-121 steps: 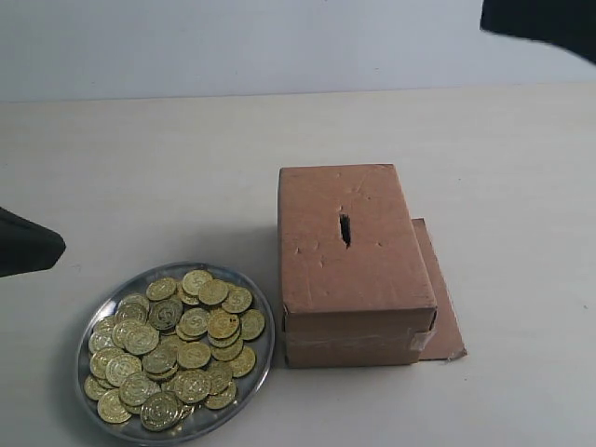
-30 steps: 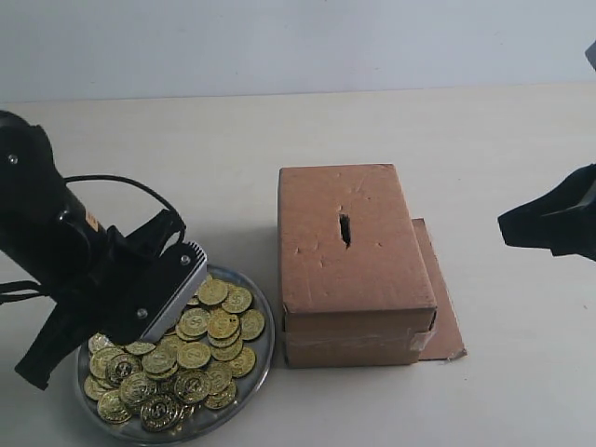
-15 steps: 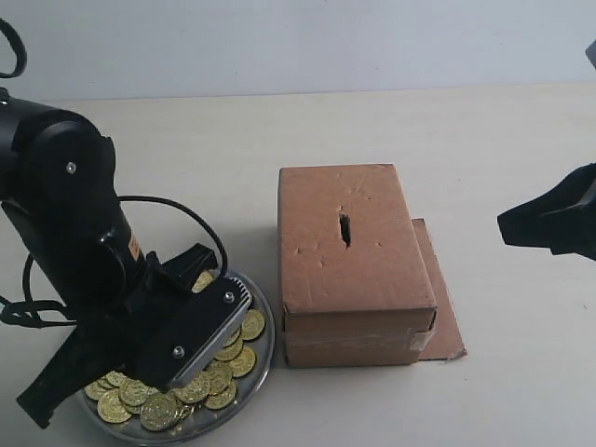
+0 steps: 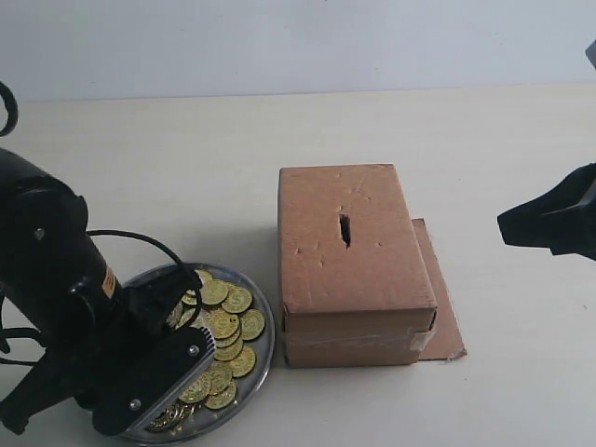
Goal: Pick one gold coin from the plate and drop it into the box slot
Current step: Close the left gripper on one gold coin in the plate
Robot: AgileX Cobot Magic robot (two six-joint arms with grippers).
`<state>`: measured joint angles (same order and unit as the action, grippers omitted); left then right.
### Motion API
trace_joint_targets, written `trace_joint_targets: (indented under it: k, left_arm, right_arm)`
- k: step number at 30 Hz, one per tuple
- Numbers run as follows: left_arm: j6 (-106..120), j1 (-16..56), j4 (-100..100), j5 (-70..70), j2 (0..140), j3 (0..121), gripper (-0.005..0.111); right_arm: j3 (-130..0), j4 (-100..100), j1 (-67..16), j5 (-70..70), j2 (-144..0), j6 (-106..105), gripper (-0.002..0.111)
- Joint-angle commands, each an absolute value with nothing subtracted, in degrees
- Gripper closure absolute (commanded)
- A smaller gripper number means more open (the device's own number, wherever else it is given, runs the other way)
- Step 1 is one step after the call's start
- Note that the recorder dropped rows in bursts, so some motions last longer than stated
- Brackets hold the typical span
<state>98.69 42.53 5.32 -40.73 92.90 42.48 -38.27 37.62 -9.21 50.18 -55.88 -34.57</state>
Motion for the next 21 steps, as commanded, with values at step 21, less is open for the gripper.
trace_joint_targets:
  k: [21]
  left_arm:
    - [107.7,47.5,3.2,-30.1,91.2,36.5,0.065]
  right_arm:
    - [-38.0,38.0,-9.0,49.7,-55.9,-35.7,0.108]
